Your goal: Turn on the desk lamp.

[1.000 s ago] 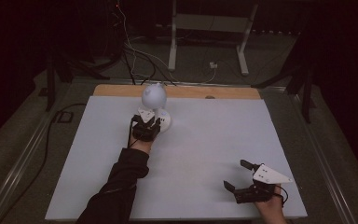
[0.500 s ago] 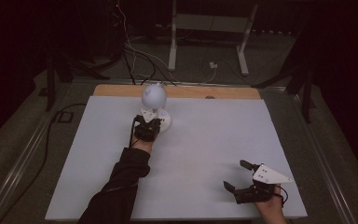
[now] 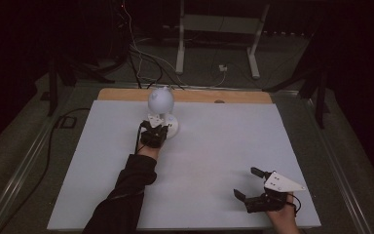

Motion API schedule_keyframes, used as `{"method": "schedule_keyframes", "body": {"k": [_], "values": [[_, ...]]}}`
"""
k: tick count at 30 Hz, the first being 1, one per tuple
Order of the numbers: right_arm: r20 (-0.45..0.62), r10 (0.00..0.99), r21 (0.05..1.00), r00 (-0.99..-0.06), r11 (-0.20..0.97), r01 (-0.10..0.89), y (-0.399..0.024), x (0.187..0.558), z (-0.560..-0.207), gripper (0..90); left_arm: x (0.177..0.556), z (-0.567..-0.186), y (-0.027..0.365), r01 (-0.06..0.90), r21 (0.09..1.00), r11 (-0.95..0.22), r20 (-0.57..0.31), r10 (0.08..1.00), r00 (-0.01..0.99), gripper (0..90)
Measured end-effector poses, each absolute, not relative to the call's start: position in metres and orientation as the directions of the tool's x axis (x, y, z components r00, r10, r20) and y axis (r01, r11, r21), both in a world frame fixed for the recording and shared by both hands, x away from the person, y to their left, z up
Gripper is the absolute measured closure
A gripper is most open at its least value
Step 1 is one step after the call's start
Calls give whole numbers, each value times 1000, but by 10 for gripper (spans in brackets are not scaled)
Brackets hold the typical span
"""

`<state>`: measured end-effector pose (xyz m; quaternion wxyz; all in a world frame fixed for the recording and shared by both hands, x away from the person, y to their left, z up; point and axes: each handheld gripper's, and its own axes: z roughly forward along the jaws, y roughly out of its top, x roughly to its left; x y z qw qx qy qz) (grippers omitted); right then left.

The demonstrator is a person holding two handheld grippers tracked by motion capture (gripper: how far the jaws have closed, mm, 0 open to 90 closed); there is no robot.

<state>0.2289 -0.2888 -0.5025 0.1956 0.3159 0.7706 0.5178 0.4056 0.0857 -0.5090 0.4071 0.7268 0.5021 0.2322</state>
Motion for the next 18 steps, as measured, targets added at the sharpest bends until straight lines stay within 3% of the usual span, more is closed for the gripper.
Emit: {"method": "schedule_keyframes", "body": {"k": [18], "values": [[25,689,923,-725,262,281,-289,229,-502,2,408,-516,85,544,823,-159,-75,921,383,900]]}}
